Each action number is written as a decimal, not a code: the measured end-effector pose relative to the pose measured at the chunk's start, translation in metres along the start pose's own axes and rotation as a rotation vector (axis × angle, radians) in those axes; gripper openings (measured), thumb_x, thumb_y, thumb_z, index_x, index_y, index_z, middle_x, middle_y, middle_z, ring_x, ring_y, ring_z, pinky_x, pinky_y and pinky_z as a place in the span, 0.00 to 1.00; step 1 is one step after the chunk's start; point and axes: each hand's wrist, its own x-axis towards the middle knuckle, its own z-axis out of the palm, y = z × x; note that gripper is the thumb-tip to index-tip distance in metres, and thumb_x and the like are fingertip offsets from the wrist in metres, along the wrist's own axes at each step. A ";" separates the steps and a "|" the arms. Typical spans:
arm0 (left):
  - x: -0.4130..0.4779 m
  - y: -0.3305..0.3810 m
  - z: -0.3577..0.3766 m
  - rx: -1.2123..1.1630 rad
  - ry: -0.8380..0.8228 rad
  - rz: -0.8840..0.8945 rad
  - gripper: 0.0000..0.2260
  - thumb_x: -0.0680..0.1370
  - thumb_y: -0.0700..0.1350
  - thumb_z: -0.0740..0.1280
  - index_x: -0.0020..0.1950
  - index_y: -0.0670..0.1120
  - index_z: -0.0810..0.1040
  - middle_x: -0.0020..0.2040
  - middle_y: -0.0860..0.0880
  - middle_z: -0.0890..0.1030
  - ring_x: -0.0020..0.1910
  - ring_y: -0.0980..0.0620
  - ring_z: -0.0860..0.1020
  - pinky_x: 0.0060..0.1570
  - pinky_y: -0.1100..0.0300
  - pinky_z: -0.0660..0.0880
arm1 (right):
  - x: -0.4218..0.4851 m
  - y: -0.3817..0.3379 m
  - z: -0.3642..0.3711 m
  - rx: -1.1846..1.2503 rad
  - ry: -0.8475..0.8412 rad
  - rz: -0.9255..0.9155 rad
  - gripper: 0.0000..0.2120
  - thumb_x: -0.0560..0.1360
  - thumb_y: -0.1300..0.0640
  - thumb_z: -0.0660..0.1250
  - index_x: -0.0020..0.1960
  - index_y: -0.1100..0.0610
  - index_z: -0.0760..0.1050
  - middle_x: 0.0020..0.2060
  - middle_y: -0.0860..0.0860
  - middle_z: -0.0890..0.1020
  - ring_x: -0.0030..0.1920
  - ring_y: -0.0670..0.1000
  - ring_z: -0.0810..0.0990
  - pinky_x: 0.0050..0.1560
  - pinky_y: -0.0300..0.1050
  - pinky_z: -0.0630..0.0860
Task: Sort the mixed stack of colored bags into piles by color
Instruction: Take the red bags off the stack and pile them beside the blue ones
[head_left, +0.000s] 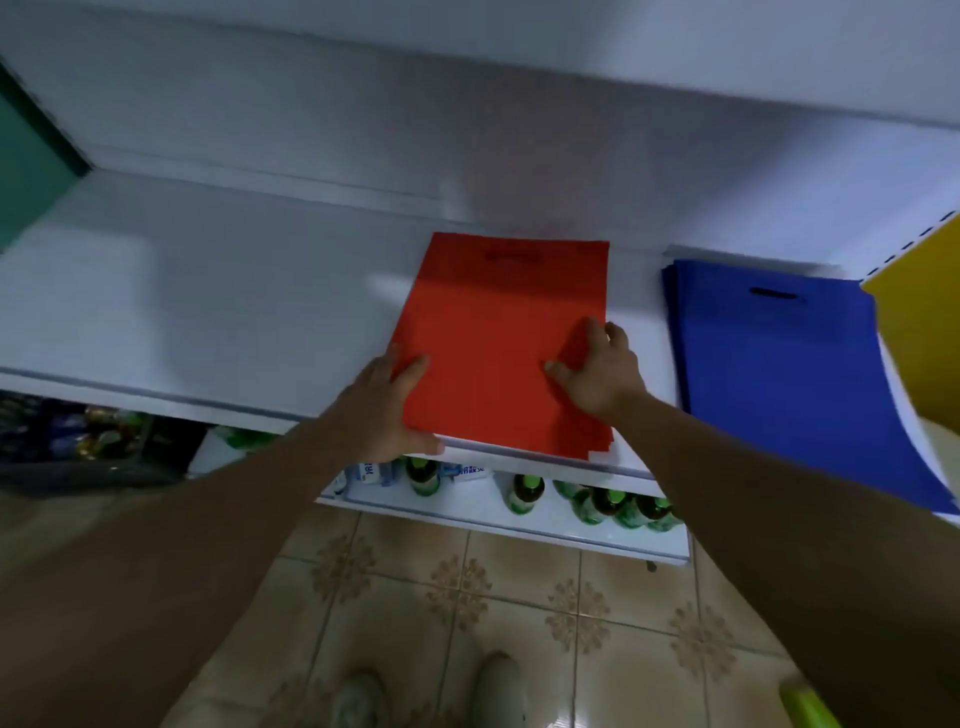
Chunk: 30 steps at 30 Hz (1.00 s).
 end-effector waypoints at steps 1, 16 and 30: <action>0.001 0.001 0.003 0.070 -0.023 -0.004 0.49 0.67 0.66 0.71 0.78 0.51 0.48 0.78 0.42 0.47 0.75 0.41 0.51 0.72 0.44 0.57 | 0.003 0.003 0.002 -0.044 -0.027 0.015 0.38 0.75 0.40 0.65 0.77 0.53 0.52 0.75 0.56 0.54 0.71 0.62 0.61 0.71 0.55 0.64; -0.062 0.028 -0.050 -0.209 0.042 -0.001 0.36 0.73 0.59 0.69 0.75 0.46 0.61 0.73 0.47 0.63 0.72 0.45 0.63 0.69 0.56 0.59 | -0.051 -0.050 -0.030 -0.197 -0.007 -0.107 0.29 0.78 0.43 0.61 0.72 0.59 0.64 0.68 0.59 0.69 0.67 0.60 0.68 0.65 0.53 0.69; -0.272 -0.055 -0.213 -0.164 0.384 0.122 0.29 0.76 0.55 0.67 0.74 0.51 0.63 0.76 0.51 0.61 0.73 0.52 0.60 0.69 0.60 0.57 | -0.270 -0.311 -0.064 -0.211 0.265 -0.580 0.29 0.77 0.43 0.61 0.74 0.53 0.63 0.72 0.53 0.67 0.71 0.54 0.65 0.69 0.50 0.64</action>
